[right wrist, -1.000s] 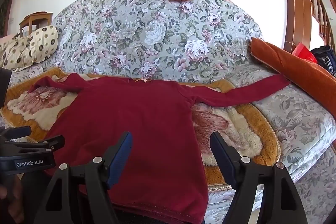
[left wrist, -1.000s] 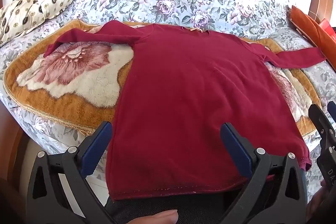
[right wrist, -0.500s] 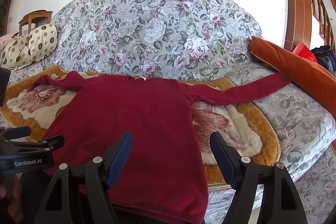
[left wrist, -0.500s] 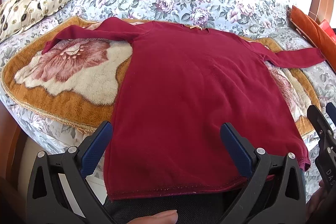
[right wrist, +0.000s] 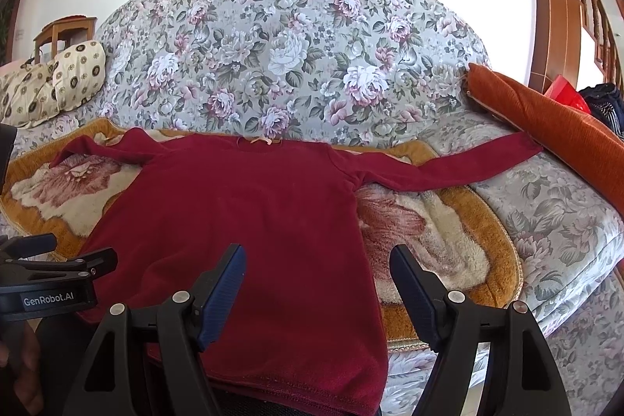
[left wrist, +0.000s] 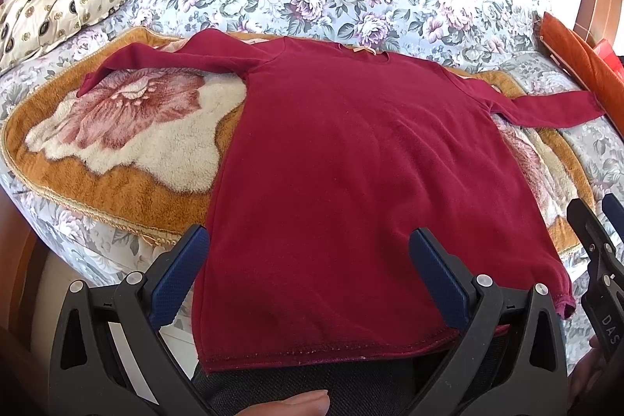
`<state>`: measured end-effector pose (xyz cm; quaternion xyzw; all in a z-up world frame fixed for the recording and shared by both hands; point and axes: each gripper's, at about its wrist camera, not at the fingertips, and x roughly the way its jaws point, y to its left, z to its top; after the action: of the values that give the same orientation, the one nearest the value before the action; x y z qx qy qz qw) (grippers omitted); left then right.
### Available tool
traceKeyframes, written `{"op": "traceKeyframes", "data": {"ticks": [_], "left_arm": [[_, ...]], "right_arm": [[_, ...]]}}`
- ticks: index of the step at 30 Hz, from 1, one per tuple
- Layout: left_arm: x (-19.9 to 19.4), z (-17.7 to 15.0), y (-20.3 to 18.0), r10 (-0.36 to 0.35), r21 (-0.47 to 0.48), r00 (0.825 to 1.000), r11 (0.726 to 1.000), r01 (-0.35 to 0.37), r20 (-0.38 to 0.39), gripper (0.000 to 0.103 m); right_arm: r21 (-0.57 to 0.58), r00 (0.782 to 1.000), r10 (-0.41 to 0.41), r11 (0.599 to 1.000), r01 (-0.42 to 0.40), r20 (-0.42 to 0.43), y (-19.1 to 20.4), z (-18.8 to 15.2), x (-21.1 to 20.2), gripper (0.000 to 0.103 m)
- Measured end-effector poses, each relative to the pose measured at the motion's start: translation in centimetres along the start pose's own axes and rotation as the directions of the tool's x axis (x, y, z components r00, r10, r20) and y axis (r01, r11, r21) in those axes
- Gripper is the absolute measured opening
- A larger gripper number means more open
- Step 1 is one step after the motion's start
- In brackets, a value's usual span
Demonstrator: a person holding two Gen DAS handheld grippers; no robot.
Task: Fold small clothes
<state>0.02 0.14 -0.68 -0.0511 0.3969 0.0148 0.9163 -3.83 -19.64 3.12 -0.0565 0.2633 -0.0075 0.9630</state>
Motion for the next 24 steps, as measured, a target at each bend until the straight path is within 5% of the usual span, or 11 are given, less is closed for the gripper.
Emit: {"op": "traceKeyframes", "data": {"ticks": [24], "left_arm": [[0.18,-0.23,-0.07,-0.005,-0.011,1.0,1.0,0.005,-0.01,0.103]], "right_arm": [[-0.007,1.0,0.0,1.0,0.0,-0.016,0.33,-0.11,0.19,0.074]]}}
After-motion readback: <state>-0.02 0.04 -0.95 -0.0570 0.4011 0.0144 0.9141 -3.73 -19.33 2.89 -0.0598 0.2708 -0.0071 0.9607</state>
